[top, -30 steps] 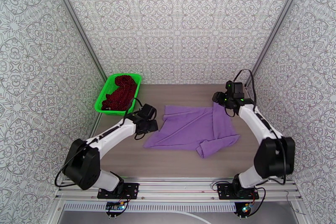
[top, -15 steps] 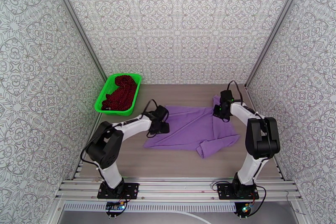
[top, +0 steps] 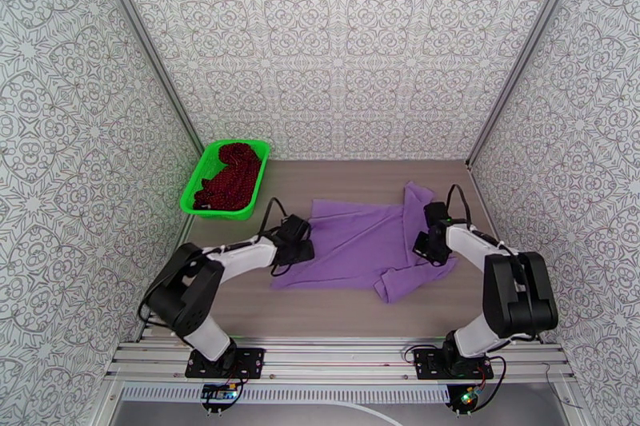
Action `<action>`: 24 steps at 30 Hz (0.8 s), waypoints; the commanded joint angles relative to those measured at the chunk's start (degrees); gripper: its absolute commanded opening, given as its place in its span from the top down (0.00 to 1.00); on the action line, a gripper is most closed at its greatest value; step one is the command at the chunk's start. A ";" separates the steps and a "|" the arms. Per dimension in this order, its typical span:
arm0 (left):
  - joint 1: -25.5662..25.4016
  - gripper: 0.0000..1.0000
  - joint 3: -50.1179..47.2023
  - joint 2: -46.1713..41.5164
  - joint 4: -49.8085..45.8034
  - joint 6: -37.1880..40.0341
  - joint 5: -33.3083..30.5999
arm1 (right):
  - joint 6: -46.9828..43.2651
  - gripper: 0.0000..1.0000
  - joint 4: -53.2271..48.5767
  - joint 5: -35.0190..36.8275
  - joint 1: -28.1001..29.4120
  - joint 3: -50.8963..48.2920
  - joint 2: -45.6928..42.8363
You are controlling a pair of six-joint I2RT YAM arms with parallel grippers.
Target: Fold and stack the mixed laundry pile
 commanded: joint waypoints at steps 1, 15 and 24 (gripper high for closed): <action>2.02 0.32 -9.25 0.06 -13.61 -5.10 -0.68 | -1.09 0.89 -3.16 4.27 -1.91 4.74 -1.38; 0.99 0.27 7.84 -3.23 -21.58 1.87 -3.30 | -10.30 0.80 2.66 -18.17 -2.48 19.32 14.41; 0.19 0.25 25.04 3.66 -23.51 8.92 -3.97 | -7.00 0.89 6.41 -21.66 -1.88 21.94 22.92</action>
